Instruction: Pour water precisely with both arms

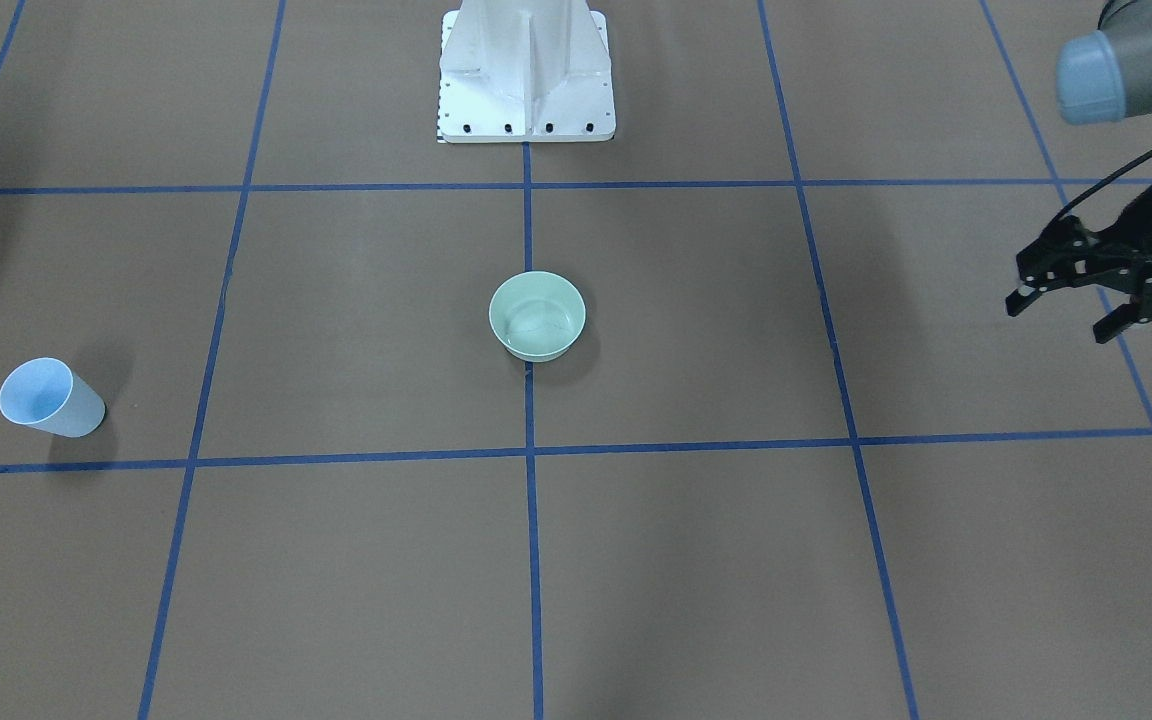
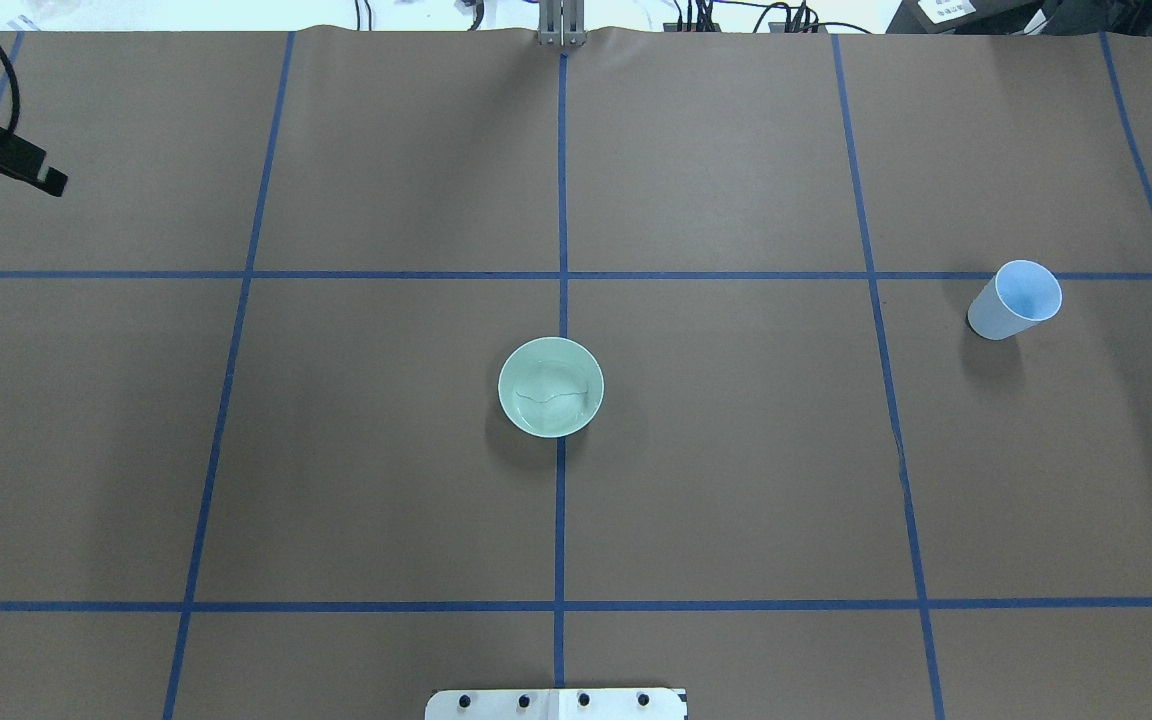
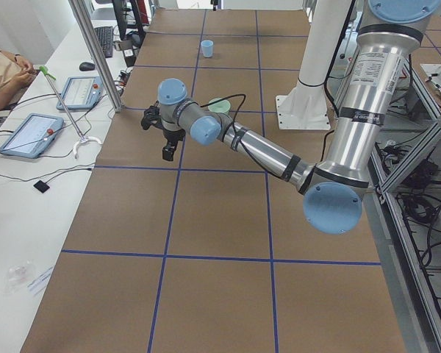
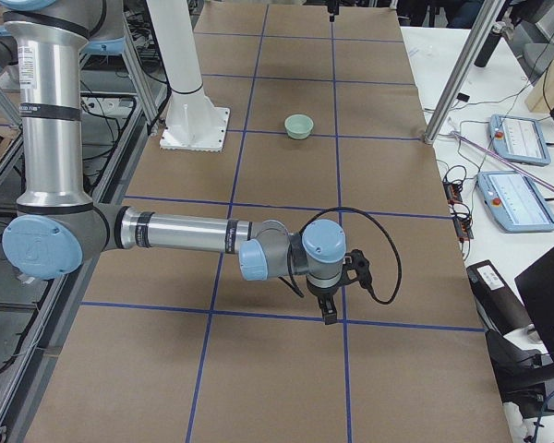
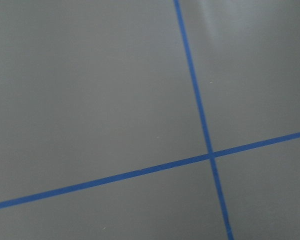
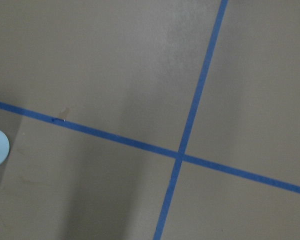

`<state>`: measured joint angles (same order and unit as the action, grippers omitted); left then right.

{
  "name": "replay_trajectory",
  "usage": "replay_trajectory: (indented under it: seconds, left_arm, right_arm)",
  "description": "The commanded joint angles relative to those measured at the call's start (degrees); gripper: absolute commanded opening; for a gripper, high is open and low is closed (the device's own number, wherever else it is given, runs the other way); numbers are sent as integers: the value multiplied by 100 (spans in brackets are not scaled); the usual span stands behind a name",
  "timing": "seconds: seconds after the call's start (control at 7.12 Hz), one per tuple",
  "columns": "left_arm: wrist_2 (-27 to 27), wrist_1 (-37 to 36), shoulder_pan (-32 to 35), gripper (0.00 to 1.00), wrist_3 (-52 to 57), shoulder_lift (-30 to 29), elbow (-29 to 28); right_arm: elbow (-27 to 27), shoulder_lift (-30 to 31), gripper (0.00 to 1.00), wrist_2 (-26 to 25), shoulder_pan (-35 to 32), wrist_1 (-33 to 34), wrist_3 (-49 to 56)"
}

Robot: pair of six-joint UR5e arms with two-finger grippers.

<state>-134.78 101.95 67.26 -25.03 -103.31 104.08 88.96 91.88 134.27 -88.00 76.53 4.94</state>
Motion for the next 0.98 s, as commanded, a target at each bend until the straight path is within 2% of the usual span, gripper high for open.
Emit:
replay_trajectory:
  seconds: [0.0, 0.14, 0.28, 0.42, 0.56, 0.7, 0.84]
  left_arm:
    - [118, 326, -1045, 100, -971, -328, -37]
    - [737, 326, -1414, 100, -2004, -452, 68]
    - [1604, 308, -2157, 100, -2580, -540, 95]
    - [1952, 230, -2635, 100, -3099, -872, 17]
    - [2017, 37, -3092, 100, -3705, -1162, -1]
    - [2504, -199, -3488, 100, -4172, -1513, -89]
    - [2701, -480, -3683, 100, -4472, -2056, -438]
  right_arm:
    - [-10, 40, 100, -24, -15, -15, 7]
    - [-19, 75, 100, -6, -15, -58, 7]
    - [-1, 136, 100, -32, -15, -59, 7]
    - [-1, 215, 100, -41, -15, -68, 42]
    - [-1, 277, 100, -76, -15, -76, 51]
    - [-1, 269, 100, -85, -15, -76, 51]
    - [-1, 260, 100, -77, -15, -76, 51]
